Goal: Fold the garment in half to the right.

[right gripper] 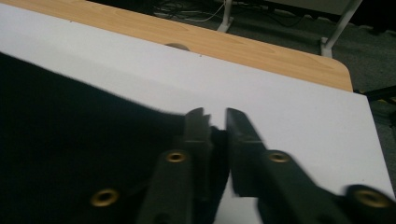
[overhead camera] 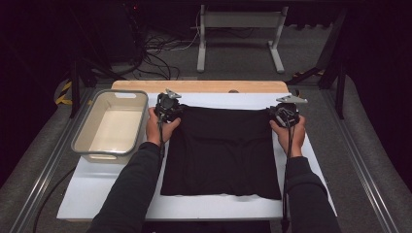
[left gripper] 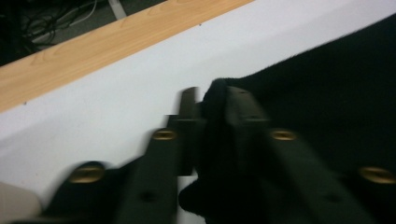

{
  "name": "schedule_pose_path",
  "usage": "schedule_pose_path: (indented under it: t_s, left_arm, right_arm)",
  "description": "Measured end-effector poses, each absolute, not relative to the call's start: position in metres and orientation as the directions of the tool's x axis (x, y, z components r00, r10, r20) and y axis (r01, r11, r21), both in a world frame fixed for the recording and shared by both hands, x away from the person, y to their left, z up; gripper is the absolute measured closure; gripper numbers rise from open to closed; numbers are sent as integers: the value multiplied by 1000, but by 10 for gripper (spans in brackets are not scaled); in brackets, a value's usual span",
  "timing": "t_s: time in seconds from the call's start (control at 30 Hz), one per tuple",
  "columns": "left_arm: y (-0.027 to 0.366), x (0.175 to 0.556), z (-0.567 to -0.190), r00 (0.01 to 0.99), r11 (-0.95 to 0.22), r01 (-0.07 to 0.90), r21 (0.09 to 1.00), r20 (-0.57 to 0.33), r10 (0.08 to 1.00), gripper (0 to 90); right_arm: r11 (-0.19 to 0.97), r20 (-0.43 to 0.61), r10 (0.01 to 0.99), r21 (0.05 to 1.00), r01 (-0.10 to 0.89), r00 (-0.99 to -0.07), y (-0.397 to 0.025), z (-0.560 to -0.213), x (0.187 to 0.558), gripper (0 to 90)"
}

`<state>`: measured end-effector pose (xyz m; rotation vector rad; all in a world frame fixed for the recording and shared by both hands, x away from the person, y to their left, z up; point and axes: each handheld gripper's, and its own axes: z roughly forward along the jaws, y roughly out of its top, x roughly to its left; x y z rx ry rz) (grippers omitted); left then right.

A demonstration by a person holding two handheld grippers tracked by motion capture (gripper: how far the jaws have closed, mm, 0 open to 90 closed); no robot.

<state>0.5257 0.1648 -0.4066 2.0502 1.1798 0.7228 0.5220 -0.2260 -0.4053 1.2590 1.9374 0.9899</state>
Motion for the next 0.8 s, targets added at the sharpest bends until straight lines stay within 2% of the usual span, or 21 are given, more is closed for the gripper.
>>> schedule_pose_path:
  t_s: [0.03, 0.13, 0.5, 0.53, 0.57, 0.6, 0.67, 0.8]
  left_arm:
    - [163, 524, -406, 453, -382, 520, 764, 133, 882, 626]
    - [161, 516, -404, 461, -346, 501, 794, 94, 882, 551]
    - [144, 439, -401, 643, -463, 330, 823, 164, 748, 425]
    - [143, 418, -402, 685, -474, 310, 824, 152, 713, 409]
    - [143, 418, -402, 685, -474, 310, 824, 152, 713, 407]
    - [141, 404, -405, 704, -501, 293, 814, 171, 689, 407]
    - [138, 383, -409, 756, -519, 271, 811, 154, 636, 390]
    - [134, 344, -423, 847, -564, 219, 796, 131, 515, 465]
  right_arm:
    - [271, -116, 935, 846, 459, -336, -224, -403, 521, 641]
    - [242, -90, 939, 858, 454, -331, -225, -400, 517, 574]
    - [244, -6, 865, 879, 409, -502, -207, -401, 459, 582]
    - [265, -4, 834, 879, 395, -551, -198, -407, 444, 576]
    - [273, -1, 823, 878, 394, -569, -195, -409, 438, 576]
    - [273, -1, 823, 878, 394, -569, -195, -409, 438, 576]
    - [278, 20, 798, 874, 399, -602, -188, -417, 425, 576]
    - [369, 1, 732, 840, 398, -681, -169, -429, 400, 642]
